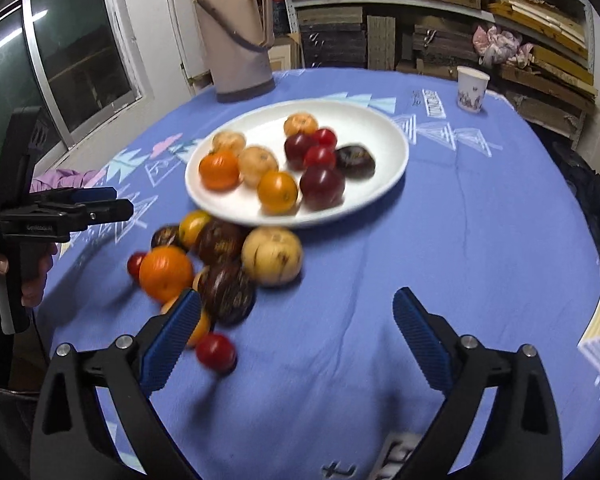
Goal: Organize fruits
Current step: 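Withdraw both open tools from the plate toward the fruit pile, then grasp a red cherry tomato with the left tool while the right tool grasps another cherry tomato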
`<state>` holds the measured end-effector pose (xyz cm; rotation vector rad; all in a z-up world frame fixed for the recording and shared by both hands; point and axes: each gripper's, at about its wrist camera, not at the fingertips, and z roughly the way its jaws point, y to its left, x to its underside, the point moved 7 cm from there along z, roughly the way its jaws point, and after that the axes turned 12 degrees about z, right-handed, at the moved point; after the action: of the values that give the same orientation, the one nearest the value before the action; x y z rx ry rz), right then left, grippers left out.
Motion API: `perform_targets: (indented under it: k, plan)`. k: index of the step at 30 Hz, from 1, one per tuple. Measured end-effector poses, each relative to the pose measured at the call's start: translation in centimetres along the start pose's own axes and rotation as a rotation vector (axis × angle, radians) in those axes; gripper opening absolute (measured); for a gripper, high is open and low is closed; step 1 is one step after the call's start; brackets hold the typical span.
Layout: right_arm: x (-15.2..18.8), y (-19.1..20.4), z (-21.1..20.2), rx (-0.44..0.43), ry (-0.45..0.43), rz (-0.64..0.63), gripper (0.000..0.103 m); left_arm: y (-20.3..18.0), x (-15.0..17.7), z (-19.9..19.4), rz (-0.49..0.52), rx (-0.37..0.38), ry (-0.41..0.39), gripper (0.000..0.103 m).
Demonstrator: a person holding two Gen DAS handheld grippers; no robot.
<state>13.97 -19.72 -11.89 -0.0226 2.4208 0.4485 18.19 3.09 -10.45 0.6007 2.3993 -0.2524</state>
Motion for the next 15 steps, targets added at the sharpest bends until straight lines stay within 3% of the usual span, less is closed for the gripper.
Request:
perform_targets:
  k: [15]
  plan:
    - [2.5, 1.3, 0.4, -0.048, 0.041, -0.008, 0.095, -2.8, 2.6, 1.5, 0.068, 0.000, 0.066, 0.097]
